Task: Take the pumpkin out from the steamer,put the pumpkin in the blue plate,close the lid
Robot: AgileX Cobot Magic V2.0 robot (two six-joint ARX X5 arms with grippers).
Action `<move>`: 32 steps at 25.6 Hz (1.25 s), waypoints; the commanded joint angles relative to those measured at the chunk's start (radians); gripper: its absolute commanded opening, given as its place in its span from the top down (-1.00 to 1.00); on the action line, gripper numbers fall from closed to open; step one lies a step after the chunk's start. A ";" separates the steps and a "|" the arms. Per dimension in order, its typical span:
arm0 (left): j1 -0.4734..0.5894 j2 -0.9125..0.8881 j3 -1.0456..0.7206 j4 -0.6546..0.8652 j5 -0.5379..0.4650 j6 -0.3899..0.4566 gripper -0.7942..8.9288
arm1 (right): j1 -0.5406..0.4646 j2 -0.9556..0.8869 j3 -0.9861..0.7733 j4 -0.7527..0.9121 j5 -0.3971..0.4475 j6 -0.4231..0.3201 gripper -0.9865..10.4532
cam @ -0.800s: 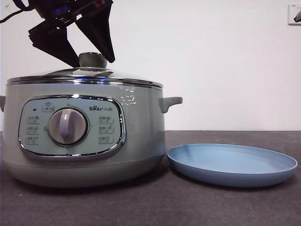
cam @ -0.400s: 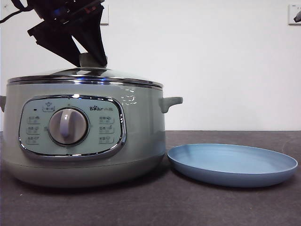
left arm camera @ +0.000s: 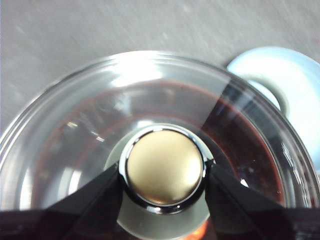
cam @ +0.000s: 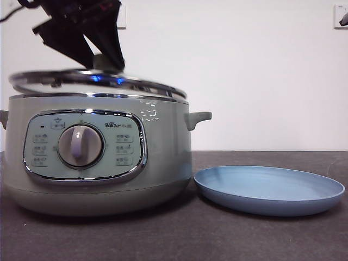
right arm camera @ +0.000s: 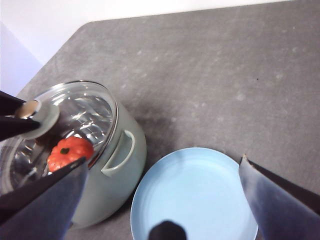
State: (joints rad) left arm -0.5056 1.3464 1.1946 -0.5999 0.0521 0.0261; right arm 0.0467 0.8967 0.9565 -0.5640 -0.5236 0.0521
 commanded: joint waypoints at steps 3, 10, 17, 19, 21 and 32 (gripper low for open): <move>0.001 -0.135 0.005 0.053 -0.042 0.004 0.85 | 0.024 0.015 0.002 0.040 -0.002 -0.008 -0.05; 0.001 -0.323 0.005 0.047 -0.141 0.005 0.85 | 0.170 0.088 0.004 0.084 0.000 -0.010 -0.07; 0.001 -0.505 0.005 0.017 -0.277 0.005 0.85 | 0.370 0.268 0.096 0.108 0.010 -0.023 -0.34; 0.001 -0.544 0.005 0.003 -0.321 0.005 0.85 | 0.425 0.334 0.147 0.101 0.013 -0.032 -0.34; 0.001 -0.584 0.005 -0.019 -0.373 0.006 0.85 | 0.481 0.407 0.216 0.072 0.056 -0.045 -0.34; 0.001 -0.702 0.005 -0.129 -0.523 0.027 0.85 | 0.762 0.909 0.771 -0.309 0.336 -0.301 -0.32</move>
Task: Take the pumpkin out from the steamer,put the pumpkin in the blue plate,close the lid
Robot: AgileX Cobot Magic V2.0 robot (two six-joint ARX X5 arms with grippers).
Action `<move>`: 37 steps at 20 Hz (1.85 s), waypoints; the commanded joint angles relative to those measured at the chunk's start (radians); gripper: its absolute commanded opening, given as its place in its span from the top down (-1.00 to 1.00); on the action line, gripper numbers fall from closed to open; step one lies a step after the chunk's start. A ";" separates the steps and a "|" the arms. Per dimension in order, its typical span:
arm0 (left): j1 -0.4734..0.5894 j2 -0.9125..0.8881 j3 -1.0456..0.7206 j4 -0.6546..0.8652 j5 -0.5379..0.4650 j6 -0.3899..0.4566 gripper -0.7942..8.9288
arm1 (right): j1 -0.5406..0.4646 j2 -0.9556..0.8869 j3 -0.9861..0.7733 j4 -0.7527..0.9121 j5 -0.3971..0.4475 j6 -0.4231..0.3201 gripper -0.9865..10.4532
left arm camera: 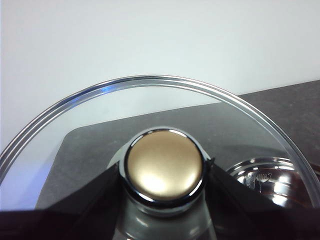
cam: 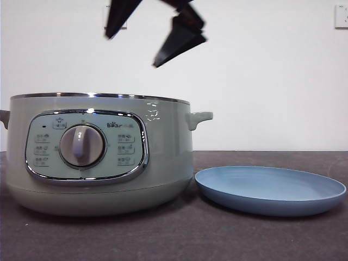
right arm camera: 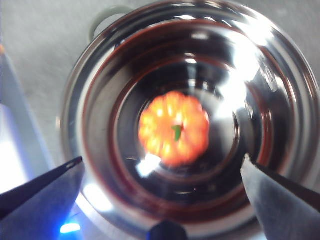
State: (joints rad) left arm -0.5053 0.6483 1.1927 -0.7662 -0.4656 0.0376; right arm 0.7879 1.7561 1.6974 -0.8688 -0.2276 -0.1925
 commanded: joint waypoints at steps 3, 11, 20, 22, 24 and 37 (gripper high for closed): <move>0.000 -0.004 0.007 0.039 -0.004 0.016 0.85 | 0.052 0.140 0.060 0.029 0.080 -0.098 -0.32; 0.000 -0.004 0.007 0.009 -0.003 0.016 0.85 | 0.061 0.332 0.060 0.113 0.078 -0.147 -0.25; 0.000 -0.003 0.007 -0.019 -0.003 0.015 0.85 | 0.065 0.243 0.066 0.126 0.077 -0.149 0.84; 0.000 -0.003 0.007 -0.017 -0.002 0.015 0.85 | 0.051 0.159 0.066 0.068 0.078 -0.149 0.83; 0.000 -0.003 0.007 -0.005 -0.001 0.015 0.85 | 0.010 0.058 0.066 -0.050 0.078 -0.149 0.83; 0.000 0.001 0.007 0.078 0.055 0.015 0.85 | -0.476 -0.295 -0.087 -0.468 0.079 0.100 0.85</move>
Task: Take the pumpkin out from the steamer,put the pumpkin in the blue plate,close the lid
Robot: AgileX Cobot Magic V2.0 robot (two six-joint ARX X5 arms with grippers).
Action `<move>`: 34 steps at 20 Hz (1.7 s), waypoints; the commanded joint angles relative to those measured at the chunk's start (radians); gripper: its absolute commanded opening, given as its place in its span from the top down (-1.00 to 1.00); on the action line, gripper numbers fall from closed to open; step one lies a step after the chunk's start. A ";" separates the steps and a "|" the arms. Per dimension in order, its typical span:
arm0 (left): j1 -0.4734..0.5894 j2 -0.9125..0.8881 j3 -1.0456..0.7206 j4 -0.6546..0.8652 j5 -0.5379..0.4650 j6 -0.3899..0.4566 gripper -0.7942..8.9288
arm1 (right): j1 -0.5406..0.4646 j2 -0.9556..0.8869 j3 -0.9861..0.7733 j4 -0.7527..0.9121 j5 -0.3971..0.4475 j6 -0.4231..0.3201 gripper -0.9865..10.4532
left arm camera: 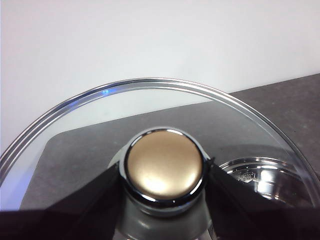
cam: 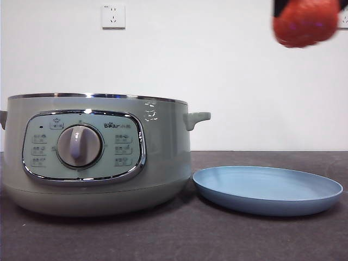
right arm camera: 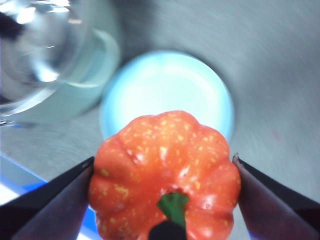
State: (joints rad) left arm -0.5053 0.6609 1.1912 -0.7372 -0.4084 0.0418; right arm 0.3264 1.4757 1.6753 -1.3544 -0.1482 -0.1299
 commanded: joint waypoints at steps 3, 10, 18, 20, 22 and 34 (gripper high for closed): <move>0.000 0.002 0.008 0.053 -0.003 0.011 0.85 | -0.031 -0.077 -0.259 0.176 -0.001 0.078 0.85; 0.000 0.080 0.008 0.064 -0.002 0.011 0.85 | 0.022 -0.120 -0.659 0.662 0.002 0.166 0.85; 0.000 0.102 0.008 0.080 0.023 0.011 0.85 | 0.053 0.016 -0.726 0.920 -0.002 0.192 0.84; 0.000 0.102 0.008 0.078 0.024 0.011 0.85 | 0.063 0.060 -0.726 0.914 -0.002 0.188 0.84; 0.000 0.102 0.008 0.079 0.024 0.011 0.85 | 0.086 0.094 -0.726 0.912 -0.002 0.183 0.84; 0.000 0.102 0.008 0.078 0.043 0.011 0.85 | 0.129 0.150 -0.726 0.877 0.125 0.166 -0.14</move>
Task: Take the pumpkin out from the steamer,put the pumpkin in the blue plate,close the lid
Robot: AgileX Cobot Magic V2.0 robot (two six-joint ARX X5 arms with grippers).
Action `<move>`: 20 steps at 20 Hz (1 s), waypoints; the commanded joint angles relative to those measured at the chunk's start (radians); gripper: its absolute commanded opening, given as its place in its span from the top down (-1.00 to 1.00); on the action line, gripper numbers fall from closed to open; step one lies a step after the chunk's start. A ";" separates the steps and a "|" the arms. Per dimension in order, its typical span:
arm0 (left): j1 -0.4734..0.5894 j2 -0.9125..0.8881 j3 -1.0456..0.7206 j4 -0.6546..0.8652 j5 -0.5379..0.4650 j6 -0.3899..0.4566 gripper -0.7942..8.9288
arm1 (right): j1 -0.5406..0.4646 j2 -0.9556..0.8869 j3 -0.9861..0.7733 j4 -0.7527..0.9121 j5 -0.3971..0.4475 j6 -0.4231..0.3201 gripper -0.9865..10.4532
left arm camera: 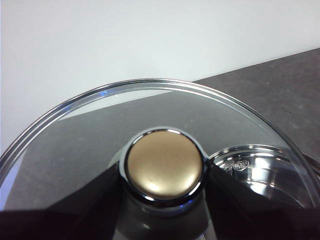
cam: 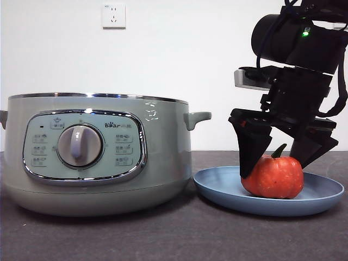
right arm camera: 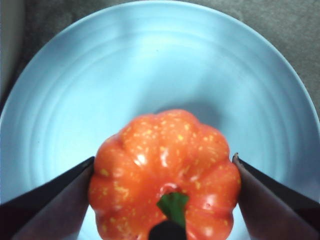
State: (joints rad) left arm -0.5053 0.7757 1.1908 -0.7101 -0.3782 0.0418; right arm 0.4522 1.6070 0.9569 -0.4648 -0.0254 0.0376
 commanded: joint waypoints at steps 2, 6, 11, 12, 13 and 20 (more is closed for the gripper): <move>0.000 -0.013 0.009 0.051 0.020 0.011 0.85 | 0.003 0.018 -0.007 -0.014 0.002 0.008 -0.18; 0.000 -0.013 0.009 0.050 0.021 0.011 0.85 | 0.003 0.013 -0.007 -0.015 0.001 0.023 -0.18; 0.000 -0.013 0.009 0.050 0.021 0.011 0.85 | 0.003 -0.054 -0.006 -0.015 0.002 0.025 -0.16; 0.000 -0.013 0.009 0.050 0.023 0.011 0.85 | 0.003 -0.081 -0.006 -0.014 0.002 0.025 -0.16; 0.000 -0.013 0.009 0.051 0.039 0.011 0.85 | 0.003 -0.111 -0.006 -0.014 0.002 0.025 -0.16; 0.000 -0.013 0.009 0.052 0.067 0.008 0.85 | 0.000 -0.364 -0.006 -0.015 0.003 0.026 -0.16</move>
State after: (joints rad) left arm -0.5053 0.7757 1.1908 -0.7101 -0.3046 0.0418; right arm 0.4522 1.2480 0.9569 -0.4809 -0.0254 0.0563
